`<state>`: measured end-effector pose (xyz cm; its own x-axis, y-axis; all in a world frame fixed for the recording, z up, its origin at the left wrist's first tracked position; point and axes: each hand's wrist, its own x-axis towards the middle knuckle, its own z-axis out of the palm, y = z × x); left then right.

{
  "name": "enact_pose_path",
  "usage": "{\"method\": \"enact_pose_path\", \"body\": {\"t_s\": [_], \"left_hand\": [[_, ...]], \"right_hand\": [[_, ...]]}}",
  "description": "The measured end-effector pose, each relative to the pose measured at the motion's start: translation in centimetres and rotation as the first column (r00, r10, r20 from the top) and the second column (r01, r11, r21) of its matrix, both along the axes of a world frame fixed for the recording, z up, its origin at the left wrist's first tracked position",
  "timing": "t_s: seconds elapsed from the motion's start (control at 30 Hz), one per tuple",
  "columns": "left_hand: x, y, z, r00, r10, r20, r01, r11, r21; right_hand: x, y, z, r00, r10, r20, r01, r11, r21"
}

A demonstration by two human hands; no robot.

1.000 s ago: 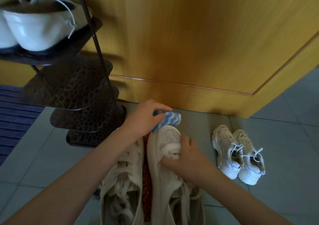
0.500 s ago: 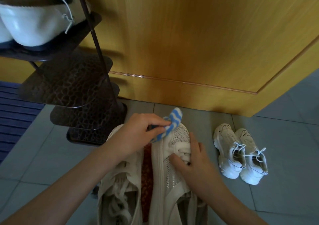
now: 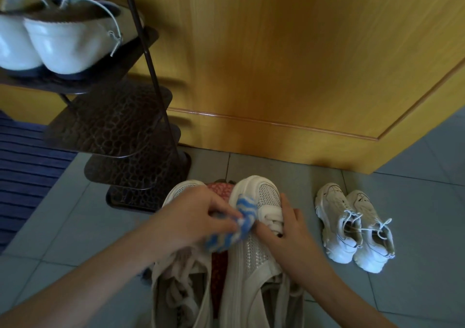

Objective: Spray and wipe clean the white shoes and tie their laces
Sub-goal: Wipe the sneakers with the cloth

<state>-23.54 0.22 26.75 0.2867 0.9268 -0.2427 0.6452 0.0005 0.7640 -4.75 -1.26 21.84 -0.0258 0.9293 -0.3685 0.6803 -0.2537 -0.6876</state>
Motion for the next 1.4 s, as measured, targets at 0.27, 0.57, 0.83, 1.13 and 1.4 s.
{"method": "enact_pose_path", "body": {"t_s": [0.27,0.57,0.83,1.13,1.4], "left_hand": [[2.3,6.0,-2.2,0.989,0.144,0.009,-0.14,0.942,0.304],[1.4,2.8,-3.8,0.998,0.044,-0.051,-0.022,0.928,0.372],[1.1,0.0,-2.8,0.998,0.009,-0.058,0.004,0.977,0.213],[-0.5,1.1,-0.7,0.991,0.021,-0.13,-0.022,1.0,-0.005],[2.8,8.8,-1.8,0.999,-0.048,-0.024,0.053,0.948,0.314]], "right_hand": [[0.0,-0.1,0.2,1.0,0.008,-0.013,-0.008,1.0,-0.012],[0.0,-0.2,-0.2,0.999,0.005,-0.039,-0.005,1.0,0.002],[0.0,-0.1,-0.2,0.998,-0.003,-0.06,0.003,1.0,0.0],[0.2,-0.2,-0.5,0.997,-0.013,-0.074,0.014,1.0,0.004],[0.1,-0.4,-0.5,0.996,-0.014,-0.088,0.016,1.0,0.02]]}}
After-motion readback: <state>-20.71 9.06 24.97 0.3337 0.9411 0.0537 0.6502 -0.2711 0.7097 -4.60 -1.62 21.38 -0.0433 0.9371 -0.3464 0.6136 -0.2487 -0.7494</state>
